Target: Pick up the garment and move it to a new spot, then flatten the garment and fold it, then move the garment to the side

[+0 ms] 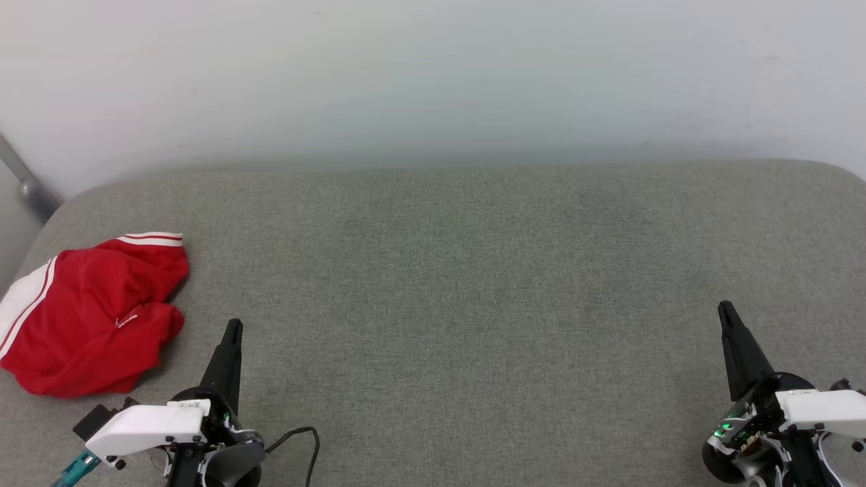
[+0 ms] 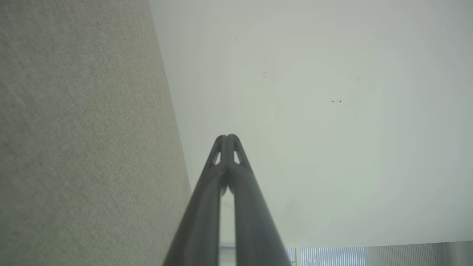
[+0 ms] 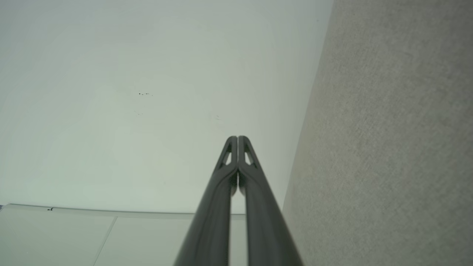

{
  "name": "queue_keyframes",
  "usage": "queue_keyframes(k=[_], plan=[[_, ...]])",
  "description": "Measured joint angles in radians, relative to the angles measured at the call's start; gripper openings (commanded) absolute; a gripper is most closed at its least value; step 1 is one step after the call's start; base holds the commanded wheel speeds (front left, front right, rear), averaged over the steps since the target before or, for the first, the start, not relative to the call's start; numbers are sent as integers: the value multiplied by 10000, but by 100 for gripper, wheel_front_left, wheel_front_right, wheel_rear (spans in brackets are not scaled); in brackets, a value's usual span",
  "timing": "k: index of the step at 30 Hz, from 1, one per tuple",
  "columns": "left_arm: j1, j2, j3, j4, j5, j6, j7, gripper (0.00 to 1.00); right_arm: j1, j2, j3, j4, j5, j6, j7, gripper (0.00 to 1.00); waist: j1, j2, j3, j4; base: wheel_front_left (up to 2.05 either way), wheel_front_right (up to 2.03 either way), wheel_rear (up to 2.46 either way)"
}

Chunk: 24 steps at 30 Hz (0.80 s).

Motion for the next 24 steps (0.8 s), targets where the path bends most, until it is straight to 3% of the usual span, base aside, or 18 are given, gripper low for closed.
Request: queue_keyframes(k=[24], plan=[[0, 0, 0, 0, 0, 0, 0, 0, 0, 0, 0, 0, 0, 0, 0, 0, 0, 0, 0, 0, 0, 0, 0]])
